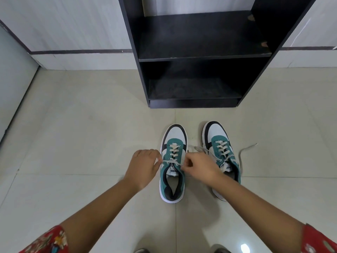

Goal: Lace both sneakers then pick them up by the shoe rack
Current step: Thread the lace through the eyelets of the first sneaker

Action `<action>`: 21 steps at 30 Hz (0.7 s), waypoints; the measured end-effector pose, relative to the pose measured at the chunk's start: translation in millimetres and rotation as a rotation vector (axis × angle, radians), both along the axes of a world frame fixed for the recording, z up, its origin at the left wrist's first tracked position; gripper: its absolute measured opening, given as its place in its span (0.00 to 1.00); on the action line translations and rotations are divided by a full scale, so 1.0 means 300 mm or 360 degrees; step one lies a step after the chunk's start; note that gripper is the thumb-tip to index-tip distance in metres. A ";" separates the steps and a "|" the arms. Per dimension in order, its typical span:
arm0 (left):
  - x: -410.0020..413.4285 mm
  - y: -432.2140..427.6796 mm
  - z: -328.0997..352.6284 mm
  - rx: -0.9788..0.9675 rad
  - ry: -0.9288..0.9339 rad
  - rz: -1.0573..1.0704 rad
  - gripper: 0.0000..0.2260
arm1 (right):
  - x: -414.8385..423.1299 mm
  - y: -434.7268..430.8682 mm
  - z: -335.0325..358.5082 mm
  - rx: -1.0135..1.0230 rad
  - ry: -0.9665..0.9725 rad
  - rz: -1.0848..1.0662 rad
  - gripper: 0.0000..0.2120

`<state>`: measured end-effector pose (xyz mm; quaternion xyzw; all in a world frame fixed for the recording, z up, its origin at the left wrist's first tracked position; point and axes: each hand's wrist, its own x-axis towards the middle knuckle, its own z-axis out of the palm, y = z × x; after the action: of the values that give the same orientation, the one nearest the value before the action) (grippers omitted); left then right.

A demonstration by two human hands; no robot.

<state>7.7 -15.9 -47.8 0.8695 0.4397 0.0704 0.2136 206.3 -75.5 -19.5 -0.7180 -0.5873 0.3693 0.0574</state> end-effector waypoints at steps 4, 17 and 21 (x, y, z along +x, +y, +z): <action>-0.009 -0.003 0.004 0.0189 0.0096 -0.0125 0.03 | 0.041 -0.011 0.017 -0.0003 -0.0040 -0.0025 0.17; -0.034 0.031 -0.022 0.0344 0.0466 -0.0228 0.07 | 0.060 -0.007 -0.008 -0.0136 -0.0213 -0.0019 0.13; -0.036 0.022 -0.036 0.0262 0.0409 -0.0185 0.05 | 0.062 -0.011 -0.021 -0.0171 -0.0211 0.0009 0.11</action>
<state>-3.2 -9.4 -58.6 0.9099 0.4051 -0.0181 0.0872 224.8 -78.9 -25.9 -0.7412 -0.5711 0.3520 -0.0212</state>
